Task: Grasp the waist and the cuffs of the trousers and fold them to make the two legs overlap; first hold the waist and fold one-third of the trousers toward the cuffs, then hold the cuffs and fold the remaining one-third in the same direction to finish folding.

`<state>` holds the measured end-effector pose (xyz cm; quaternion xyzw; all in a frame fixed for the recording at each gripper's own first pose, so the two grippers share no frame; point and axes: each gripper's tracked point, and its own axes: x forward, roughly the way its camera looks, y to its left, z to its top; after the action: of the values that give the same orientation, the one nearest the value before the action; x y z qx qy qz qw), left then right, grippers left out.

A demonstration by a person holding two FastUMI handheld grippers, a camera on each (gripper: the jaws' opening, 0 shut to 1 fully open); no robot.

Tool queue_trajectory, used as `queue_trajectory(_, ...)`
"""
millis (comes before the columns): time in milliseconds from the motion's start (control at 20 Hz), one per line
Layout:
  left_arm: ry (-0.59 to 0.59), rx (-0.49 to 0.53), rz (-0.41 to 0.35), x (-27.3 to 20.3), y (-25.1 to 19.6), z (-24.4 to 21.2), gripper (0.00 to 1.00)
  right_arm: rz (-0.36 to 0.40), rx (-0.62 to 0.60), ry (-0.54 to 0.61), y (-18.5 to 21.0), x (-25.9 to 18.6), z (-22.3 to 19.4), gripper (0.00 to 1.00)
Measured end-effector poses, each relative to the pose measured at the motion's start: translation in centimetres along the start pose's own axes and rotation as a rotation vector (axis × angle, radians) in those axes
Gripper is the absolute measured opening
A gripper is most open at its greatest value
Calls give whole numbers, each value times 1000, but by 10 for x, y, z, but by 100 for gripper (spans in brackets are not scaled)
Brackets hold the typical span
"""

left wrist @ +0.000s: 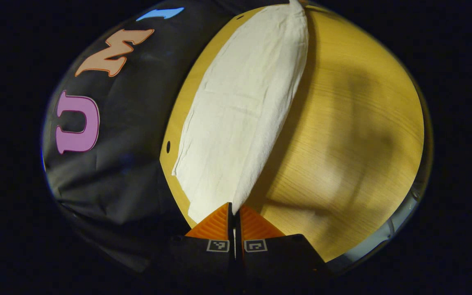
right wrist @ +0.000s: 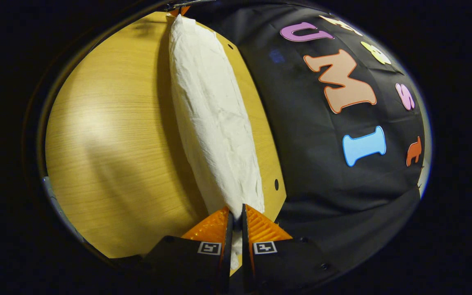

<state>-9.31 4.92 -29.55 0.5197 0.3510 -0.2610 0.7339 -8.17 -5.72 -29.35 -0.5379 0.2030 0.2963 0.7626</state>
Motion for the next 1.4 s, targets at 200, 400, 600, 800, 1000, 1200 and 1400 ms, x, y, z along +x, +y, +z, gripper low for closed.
queue_trajectory(200,9,-35,61,1,38,18,0,-33,20,-39,-23,17,6,14)
queue_trajectory(400,-6,-81,127,6,79,39,0,-86,45,-60,-58,39,15,14)
queue_trajectory(600,-42,-176,151,22,117,53,0,-170,82,-52,-96,69,32,14)
queue_trajectory(800,-90,-220,148,43,150,73,0,-206,130,-22,-115,88,41,14)
queue_trajectory(1000,-122,-226,167,65,176,90,0,-211,155,23,-123,119,44,14)
queue_trajectory(1200,-128,-233,160,100,177,96,0,-200,216,65,-113,154,49,14)
queue_trajectory(1400,-144,-256,152,133,170,102,0,-169,279,140,-88,187,43,15)
